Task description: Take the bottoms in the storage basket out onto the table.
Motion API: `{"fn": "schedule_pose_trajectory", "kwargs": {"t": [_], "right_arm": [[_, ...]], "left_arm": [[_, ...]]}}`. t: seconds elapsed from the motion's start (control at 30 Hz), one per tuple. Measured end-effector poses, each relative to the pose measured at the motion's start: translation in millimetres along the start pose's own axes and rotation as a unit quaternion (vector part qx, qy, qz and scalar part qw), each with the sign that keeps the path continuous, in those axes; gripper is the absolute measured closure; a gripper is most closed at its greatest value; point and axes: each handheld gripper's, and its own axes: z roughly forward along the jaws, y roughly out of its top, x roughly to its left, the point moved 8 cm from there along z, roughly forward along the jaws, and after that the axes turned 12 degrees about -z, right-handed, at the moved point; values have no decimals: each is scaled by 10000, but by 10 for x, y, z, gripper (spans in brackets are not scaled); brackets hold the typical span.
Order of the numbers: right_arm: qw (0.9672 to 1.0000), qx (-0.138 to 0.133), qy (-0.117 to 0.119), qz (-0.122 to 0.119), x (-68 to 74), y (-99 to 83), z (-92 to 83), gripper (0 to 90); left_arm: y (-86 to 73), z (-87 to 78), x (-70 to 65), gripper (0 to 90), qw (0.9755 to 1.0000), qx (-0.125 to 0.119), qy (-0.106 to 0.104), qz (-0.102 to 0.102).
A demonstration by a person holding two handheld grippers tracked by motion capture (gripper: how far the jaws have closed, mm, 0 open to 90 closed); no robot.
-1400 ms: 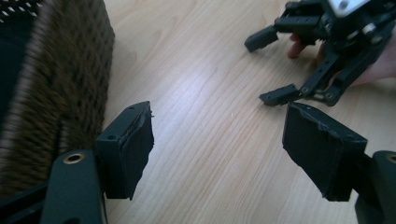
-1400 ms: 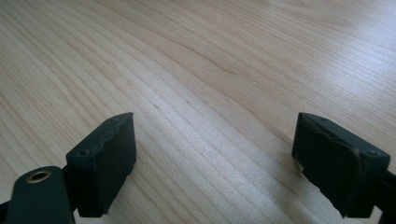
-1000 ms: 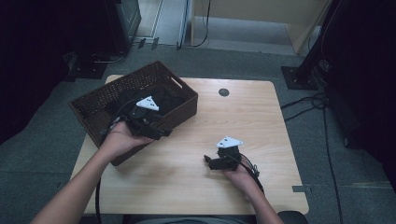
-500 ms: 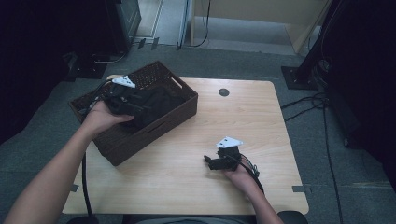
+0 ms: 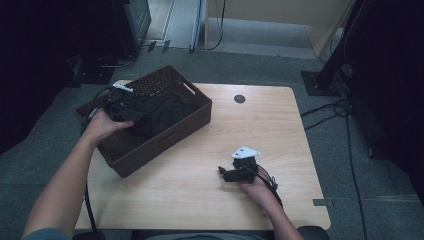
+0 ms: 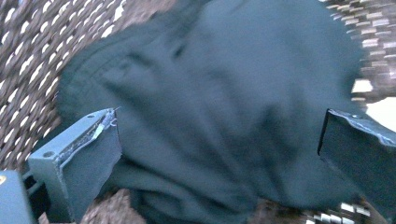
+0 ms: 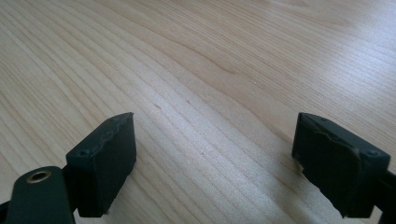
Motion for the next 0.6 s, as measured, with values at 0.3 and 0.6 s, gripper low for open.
{"fn": "schedule_pose_trajectory", "kwargs": {"t": [0.3,0.6], "right_arm": [[10000,-2,-2,-4,-1,0,0,135],[10000,-6,-4,-15,-3,1,1,135]], "left_arm": [[-54,454,-219,0,9976,499,-438,187],[-114,839,-163,0,9975,172,203,656]]}}
